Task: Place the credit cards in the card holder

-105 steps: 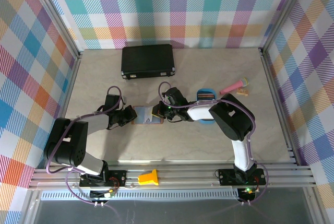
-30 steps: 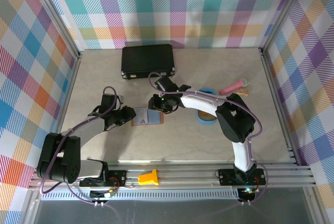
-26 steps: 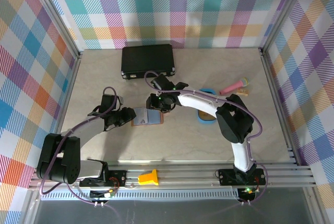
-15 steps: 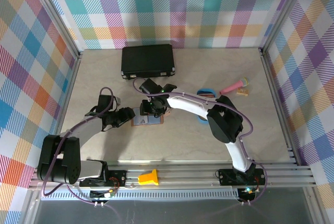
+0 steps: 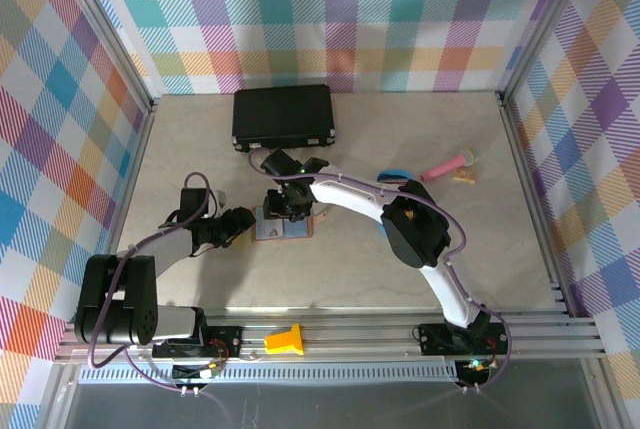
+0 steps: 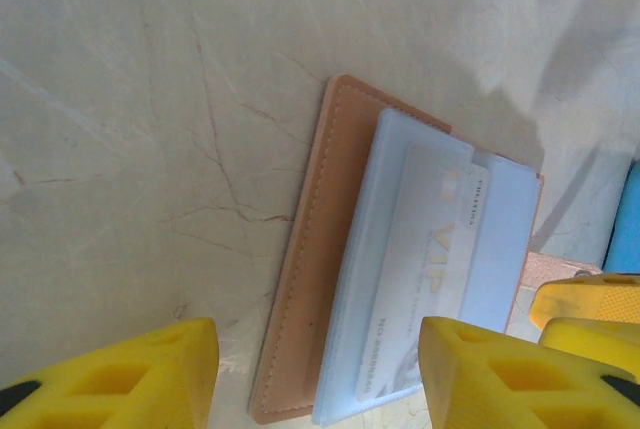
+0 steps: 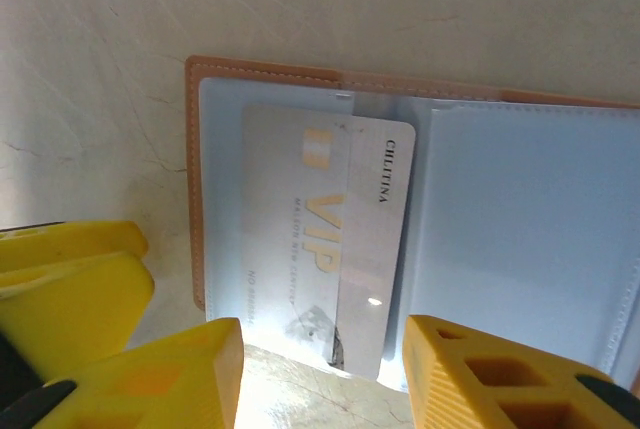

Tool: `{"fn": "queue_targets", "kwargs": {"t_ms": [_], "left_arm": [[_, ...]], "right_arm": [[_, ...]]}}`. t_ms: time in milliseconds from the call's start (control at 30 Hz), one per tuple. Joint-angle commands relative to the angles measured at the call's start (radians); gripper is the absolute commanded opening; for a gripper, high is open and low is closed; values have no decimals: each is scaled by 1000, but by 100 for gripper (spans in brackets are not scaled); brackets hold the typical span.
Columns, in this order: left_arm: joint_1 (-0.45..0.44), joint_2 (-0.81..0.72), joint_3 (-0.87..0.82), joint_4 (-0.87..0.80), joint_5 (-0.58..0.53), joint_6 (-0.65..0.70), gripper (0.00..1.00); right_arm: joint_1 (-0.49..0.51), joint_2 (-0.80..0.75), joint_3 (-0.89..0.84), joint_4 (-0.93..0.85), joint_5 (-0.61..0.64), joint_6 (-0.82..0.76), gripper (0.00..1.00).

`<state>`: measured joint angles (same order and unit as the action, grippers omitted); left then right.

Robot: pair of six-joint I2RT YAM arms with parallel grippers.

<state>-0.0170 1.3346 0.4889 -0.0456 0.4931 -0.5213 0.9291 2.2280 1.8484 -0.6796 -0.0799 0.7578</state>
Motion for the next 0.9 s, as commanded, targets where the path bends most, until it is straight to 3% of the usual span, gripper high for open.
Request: {"fn": "queue_targets", "kwargs": {"t_ms": [0,267,467,733,867], "left_arm": [[26,4,-21,51,40,-24,55],[30,30,-39,119,53,-53,51],[30,46,-41,163,78,-62,42],[31,84,-42,204,88,-73,19],[31,93,-44,220,93,-79,13]], "right_arm": [[-4,35,43,-36,-17,-6,46],[-3,91,113,-86,1,-5,46],[-5,94,133,-127,70,-4,46],[-10,118,155,-123,29,-13,46],[-9,134,172,-132,14,-17,46]]}}
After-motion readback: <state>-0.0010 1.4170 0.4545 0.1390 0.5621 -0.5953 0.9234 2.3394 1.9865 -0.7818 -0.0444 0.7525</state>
